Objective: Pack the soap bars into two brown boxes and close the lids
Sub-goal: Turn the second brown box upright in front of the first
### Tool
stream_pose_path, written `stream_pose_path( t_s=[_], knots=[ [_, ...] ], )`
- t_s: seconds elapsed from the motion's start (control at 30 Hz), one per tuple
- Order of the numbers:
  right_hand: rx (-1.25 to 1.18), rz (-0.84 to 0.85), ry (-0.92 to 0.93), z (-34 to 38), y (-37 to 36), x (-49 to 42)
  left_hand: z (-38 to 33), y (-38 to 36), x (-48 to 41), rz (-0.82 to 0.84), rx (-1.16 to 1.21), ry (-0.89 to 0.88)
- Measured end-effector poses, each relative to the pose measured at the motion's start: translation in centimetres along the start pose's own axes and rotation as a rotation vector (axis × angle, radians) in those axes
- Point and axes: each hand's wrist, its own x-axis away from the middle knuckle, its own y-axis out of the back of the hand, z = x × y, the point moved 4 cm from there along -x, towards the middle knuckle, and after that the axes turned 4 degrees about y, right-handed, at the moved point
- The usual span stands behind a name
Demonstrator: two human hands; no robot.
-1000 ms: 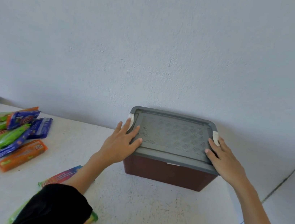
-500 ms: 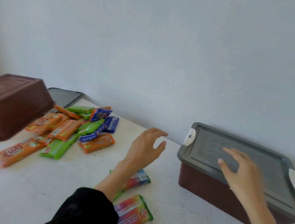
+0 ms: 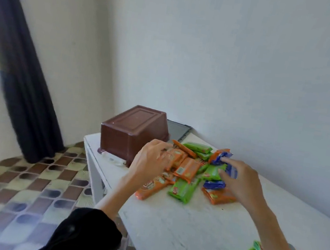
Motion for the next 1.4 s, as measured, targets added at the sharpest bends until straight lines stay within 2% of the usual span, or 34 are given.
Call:
stream_pose_path(
  t_s=[0.23,0.5,0.83,1.0,1.1,1.2,1.4],
  knots=[
    [-0.048,0.08,0.137,8.5,-9.2,-6.8,10.4,6.2,-3.8,-0.088,-0.018,0.049],
    [-0.074,0.129,0.197,13.5,-17.0,-14.7,17.1,8.2,-9.2,-0.076,-0.007,0.147],
    [-0.07,0.189,0.019,12.8,-25.0,-21.8,23.0,6.0,-18.6,0.132,-0.053,0.185],
    [-0.305,0.166,-0.127,11.5,-26.7,-22.7,25.7,4.1,-20.9,0.378,-0.055,0.24],
    [-0.379,0.122,-0.186,11.2,-27.5,-22.6,26.1,2.9,-21.3,0.502,0.078,0.243],
    [-0.394,0.019,-0.215,11.6,-27.8,-22.1,26.2,2.5,-21.5,0.483,0.195,0.241],
    [-0.405,-0.052,-0.214,14.4,-26.0,-21.2,26.1,4.6,-21.0,0.403,0.327,0.189]
  ],
)
